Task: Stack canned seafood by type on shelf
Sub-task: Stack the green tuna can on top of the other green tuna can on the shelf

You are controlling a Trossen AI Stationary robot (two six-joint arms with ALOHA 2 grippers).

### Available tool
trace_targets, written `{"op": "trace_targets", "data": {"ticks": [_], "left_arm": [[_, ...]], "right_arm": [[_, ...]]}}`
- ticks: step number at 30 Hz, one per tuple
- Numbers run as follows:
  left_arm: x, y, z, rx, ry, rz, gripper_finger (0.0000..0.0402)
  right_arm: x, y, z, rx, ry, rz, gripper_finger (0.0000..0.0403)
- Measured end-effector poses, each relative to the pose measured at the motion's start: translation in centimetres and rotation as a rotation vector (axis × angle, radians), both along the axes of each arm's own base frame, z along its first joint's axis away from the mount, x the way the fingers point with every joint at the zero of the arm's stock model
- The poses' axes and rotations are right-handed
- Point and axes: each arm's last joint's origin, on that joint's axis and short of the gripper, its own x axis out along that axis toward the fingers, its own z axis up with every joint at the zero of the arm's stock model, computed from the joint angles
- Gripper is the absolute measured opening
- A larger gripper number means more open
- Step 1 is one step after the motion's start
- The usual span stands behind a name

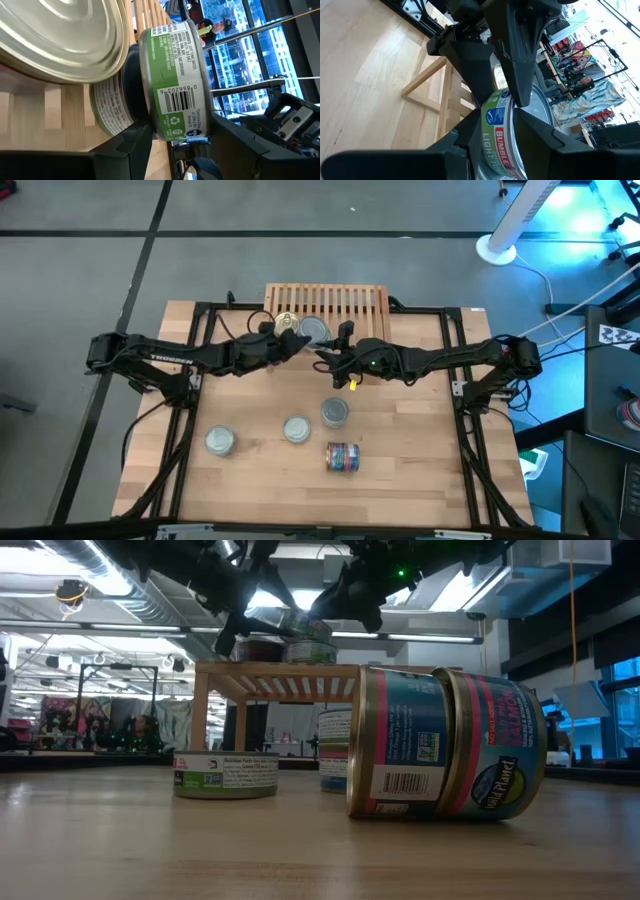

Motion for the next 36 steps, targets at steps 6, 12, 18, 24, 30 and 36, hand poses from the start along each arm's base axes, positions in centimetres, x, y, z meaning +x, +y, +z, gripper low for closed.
{"op": "trace_targets", "data": {"ticks": [6, 12, 18, 24, 30, 36], "left_arm": [[0.0, 0.1, 0.0, -0.003, 0.000, -0.006, 0.0185], [0.0, 0.1, 0.0, -0.005, -0.005, -0.012, 0.0185], [0.0, 0.1, 0.0, -0.001, -0.001, -0.013, 0.0185], [0.0, 0.1, 0.0, 0.007, 0.003, -0.013, 0.0185], [0.0, 0.1, 0.0, 0.008, 0.004, -0.011, 0.0185], [0.0, 0.1, 0.0, 0.008, 0.008, -0.010, 0.0185]], "right_arm": [[0.0, 0.0, 0.0, 0.000, 0.001, 0.000, 0.0115], [-0.2, -0.1, 0.1, -0.015, 0.005, -0.056, 0.0115], [-1.1, -0.1, 1.0, 0.028, -0.005, -0.069, 0.0115], [-1.7, 0.1, 2.0, 0.062, -0.030, -0.032, 0.0115], [-1.8, 0.1, 1.8, 0.069, -0.010, -0.035, 0.0115], [-1.9, 0.1, 1.6, 0.070, 0.011, -0.035, 0.0115]]}}
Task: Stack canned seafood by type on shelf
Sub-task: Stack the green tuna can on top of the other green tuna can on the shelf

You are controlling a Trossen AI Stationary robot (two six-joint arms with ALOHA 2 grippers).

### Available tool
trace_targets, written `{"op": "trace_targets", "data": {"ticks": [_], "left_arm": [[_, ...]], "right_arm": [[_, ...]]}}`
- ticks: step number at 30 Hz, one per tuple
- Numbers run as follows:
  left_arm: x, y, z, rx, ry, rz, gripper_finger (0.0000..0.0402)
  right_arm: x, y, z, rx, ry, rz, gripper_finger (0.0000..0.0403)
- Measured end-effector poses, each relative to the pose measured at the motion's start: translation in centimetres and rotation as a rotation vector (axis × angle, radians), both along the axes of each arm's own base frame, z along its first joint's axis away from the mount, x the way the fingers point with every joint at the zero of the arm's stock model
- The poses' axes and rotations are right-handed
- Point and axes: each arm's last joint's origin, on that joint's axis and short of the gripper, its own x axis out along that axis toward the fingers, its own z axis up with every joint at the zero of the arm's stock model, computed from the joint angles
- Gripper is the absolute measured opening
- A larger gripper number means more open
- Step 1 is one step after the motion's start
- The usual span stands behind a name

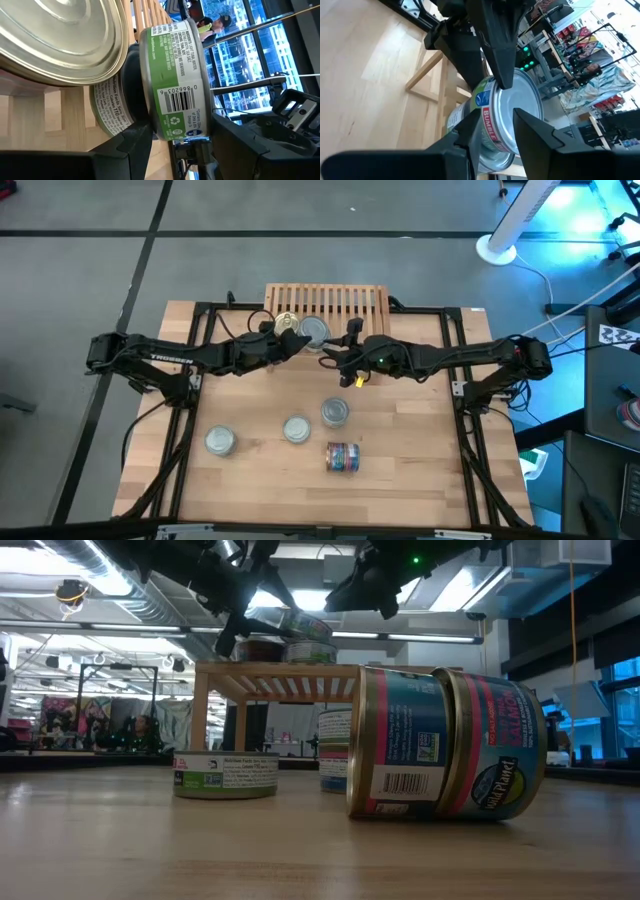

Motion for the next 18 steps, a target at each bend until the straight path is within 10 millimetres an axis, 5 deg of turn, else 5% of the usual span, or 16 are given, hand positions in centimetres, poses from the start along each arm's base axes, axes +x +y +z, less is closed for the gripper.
{"op": "trace_targets", "data": {"ticks": [18], "left_arm": [[0.00, 0.00, 0.02, -0.009, -0.009, 0.004, 0.0184]], "right_arm": [[0.01, -0.02, -0.10, 0.000, 0.007, -0.001, 0.0115]]}}
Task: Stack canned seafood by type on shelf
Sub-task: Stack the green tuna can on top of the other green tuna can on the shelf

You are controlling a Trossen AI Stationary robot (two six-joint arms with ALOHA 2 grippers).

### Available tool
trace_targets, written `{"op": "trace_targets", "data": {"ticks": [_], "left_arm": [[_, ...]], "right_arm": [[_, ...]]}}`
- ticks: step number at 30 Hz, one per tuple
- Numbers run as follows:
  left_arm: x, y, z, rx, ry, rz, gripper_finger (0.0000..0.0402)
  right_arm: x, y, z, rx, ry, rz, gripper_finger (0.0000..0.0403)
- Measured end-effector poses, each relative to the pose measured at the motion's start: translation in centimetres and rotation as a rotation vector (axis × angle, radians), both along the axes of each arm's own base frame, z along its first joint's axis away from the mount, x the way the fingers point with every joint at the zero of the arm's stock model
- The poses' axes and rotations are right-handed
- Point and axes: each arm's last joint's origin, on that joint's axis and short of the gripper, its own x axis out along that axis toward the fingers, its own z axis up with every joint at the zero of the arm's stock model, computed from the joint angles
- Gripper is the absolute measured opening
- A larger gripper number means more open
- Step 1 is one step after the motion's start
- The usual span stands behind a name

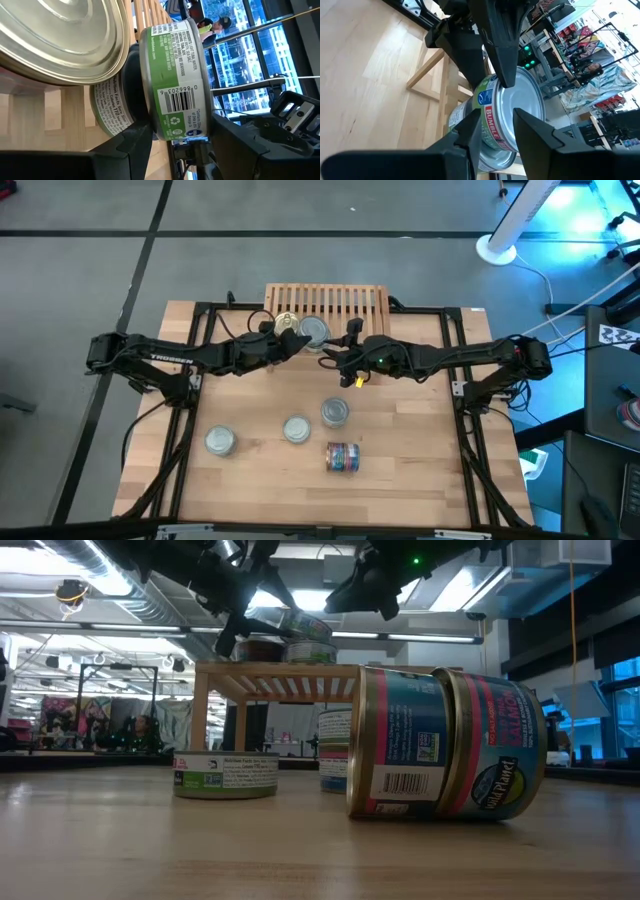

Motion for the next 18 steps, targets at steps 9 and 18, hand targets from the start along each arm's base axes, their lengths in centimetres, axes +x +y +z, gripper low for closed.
{"op": "trace_targets", "data": {"ticks": [9, 18], "left_arm": [[0.01, 0.00, 0.02, -0.020, -0.016, 0.006, 0.0184], [-0.30, 0.64, -0.33, -0.122, -0.042, 0.082, 0.0184]], "right_arm": [[0.00, -0.01, 0.00, 0.000, 0.000, 0.000, 0.0115], [0.01, -0.01, -0.01, 0.000, 0.000, 0.000, 0.0115]]}}
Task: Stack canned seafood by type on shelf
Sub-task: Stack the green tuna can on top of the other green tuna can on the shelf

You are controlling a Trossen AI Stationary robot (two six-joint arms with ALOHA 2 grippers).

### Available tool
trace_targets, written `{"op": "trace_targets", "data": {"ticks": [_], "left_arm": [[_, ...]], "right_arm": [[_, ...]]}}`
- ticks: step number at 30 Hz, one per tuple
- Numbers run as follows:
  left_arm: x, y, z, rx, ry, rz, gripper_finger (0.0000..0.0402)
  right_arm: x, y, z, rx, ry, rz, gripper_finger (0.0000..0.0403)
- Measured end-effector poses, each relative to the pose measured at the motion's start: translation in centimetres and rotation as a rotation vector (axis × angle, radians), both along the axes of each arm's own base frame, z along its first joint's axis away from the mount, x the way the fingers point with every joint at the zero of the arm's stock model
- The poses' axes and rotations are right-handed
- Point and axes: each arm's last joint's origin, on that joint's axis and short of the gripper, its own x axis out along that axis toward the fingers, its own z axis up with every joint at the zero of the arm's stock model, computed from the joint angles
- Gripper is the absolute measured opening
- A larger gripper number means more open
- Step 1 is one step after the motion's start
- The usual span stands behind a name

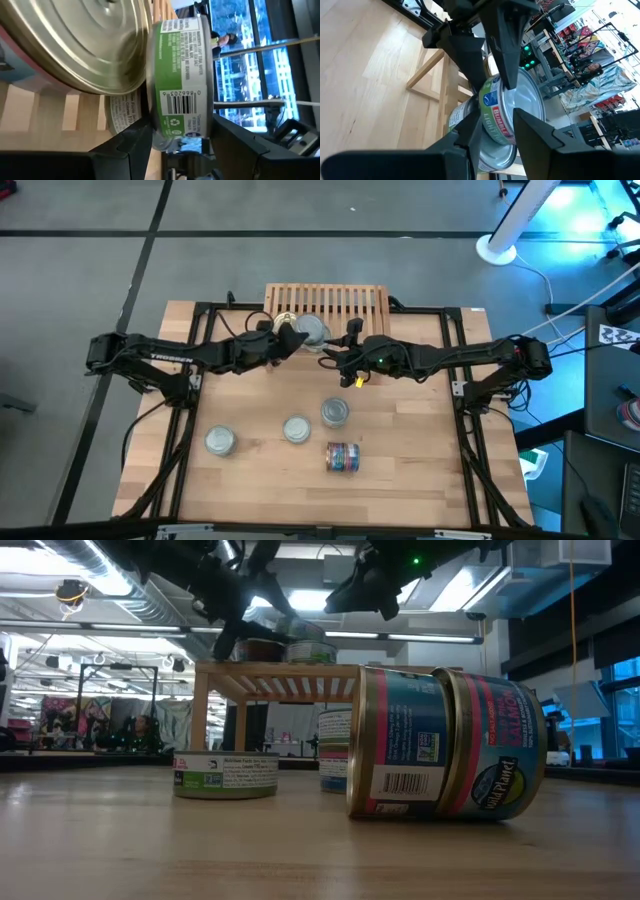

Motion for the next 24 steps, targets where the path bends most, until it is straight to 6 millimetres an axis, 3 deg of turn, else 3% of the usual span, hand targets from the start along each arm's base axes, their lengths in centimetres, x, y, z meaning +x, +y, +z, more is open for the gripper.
{"op": "trace_targets", "data": {"ticks": [16, 24], "left_arm": [[0.05, -0.24, -0.01, 0.003, 0.004, -0.024, 0.0185], [0.05, -0.24, 0.00, -0.082, -0.057, 0.001, 0.0185]], "right_arm": [[0.00, 0.00, 0.01, 0.000, -0.001, -0.001, 0.0115], [0.00, 0.01, 0.02, 0.000, -0.001, 0.000, 0.0115]]}}
